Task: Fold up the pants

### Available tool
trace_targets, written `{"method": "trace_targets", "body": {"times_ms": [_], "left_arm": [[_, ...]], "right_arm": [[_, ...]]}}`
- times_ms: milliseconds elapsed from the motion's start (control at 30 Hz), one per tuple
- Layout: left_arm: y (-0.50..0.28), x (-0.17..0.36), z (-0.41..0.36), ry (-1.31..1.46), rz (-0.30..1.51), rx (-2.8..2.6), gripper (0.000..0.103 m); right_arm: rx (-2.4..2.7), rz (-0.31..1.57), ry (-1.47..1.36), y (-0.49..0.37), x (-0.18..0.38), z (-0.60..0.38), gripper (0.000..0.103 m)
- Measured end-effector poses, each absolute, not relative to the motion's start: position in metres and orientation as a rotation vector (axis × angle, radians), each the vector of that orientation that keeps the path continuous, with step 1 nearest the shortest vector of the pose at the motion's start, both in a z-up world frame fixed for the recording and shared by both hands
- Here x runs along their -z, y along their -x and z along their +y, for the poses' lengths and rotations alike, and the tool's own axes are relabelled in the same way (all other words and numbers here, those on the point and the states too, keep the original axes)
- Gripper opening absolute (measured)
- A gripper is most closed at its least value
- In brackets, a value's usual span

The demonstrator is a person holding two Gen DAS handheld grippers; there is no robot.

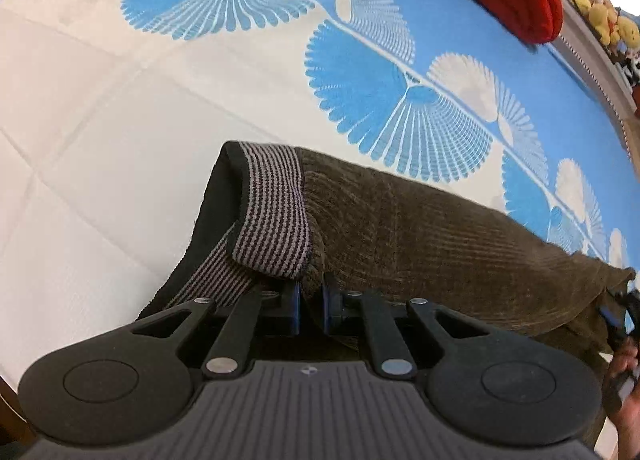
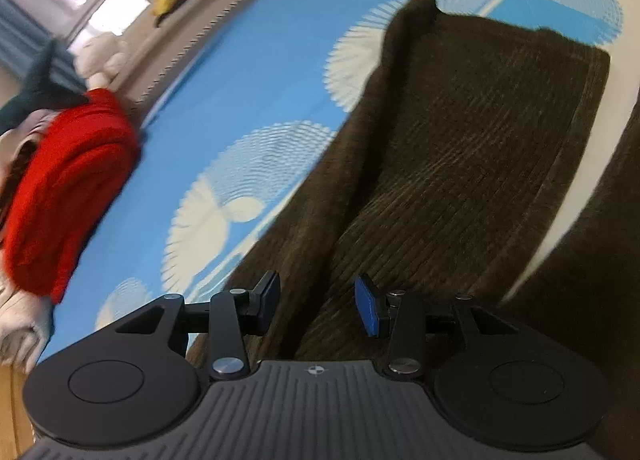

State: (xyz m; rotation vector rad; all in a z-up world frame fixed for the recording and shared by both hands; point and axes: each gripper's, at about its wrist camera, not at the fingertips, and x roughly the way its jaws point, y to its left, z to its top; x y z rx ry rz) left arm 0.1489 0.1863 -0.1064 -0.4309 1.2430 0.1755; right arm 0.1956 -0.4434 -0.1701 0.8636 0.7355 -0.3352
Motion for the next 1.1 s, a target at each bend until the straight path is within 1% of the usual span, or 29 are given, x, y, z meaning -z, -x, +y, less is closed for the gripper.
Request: {"method": "trace_targets", "body": {"times_ms": [167, 200, 233, 267, 333, 500, 567, 700, 800, 833, 900, 967, 1033, 1067, 1100], "left_arm": [[-0.15, 0.11, 0.19, 0.446, 1.256, -0.175, 0.011], [-0.152, 0.112, 0.189, 0.448, 1.26, -0.175, 0.011], [-0.152, 0.112, 0.189, 0.446, 1.262, -0.172, 0.011], [-0.153, 0.111, 0.189, 0.441, 1.259, -0.168, 0.011], [-0.152, 0.11, 0.19, 0.442, 1.259, -0.162, 0.011], [-0.145, 0.101, 0.193, 0.436, 1.233, -0.131, 0.01], [-0.137, 0.093, 0.197, 0.436, 1.204, -0.117, 0.007], [-0.115, 0.067, 0.208, 0.41, 1.107, -0.071, 0.005], [-0.095, 0.058, 0.216, 0.39, 1.088, -0.04, 0.005], [-0.09, 0.059, 0.219, 0.386, 1.1, -0.038, 0.004], [-0.082, 0.063, 0.224, 0.346, 1.135, -0.033, 0.004], [-0.079, 0.073, 0.228, 0.313, 1.202, -0.024, 0.005], [-0.078, 0.09, 0.236, 0.347, 1.307, -0.012, 0.01], [-0.079, 0.094, 0.239, 0.358, 1.337, -0.022, 0.011], [-0.081, 0.095, 0.243, 0.359, 1.334, -0.028, 0.014]], "right_arm": [[0.337, 0.748, -0.866, -0.219, 0.183, -0.443, 0.045], [0.337, 0.746, -0.853, -0.222, 0.182, -0.441, 0.04], [0.326, 0.751, -0.827, -0.226, 0.18, -0.437, 0.018], [0.325, 0.76, -0.787, -0.228, 0.176, -0.435, 0.014], [0.33, 0.736, -0.747, -0.226, 0.164, -0.429, 0.01], [0.344, 0.665, -0.689, -0.205, 0.121, -0.422, 0.008], [0.339, 0.649, -0.666, -0.187, 0.103, -0.422, 0.008], [0.337, 0.66, -0.666, -0.134, 0.07, -0.426, 0.008], [0.307, 0.665, -0.615, -0.08, 0.05, -0.424, 0.008], [0.296, 0.687, -0.594, -0.062, 0.048, -0.423, 0.008], [0.266, 0.789, -0.573, -0.031, 0.055, -0.423, 0.008], [0.217, 0.949, -0.564, -0.005, 0.08, -0.424, 0.008], [0.186, 1.121, -0.575, 0.011, 0.108, -0.428, 0.009], [0.181, 1.134, -0.612, 0.019, 0.112, -0.435, 0.009], [0.181, 1.102, -0.618, 0.027, 0.11, -0.442, 0.009]]}}
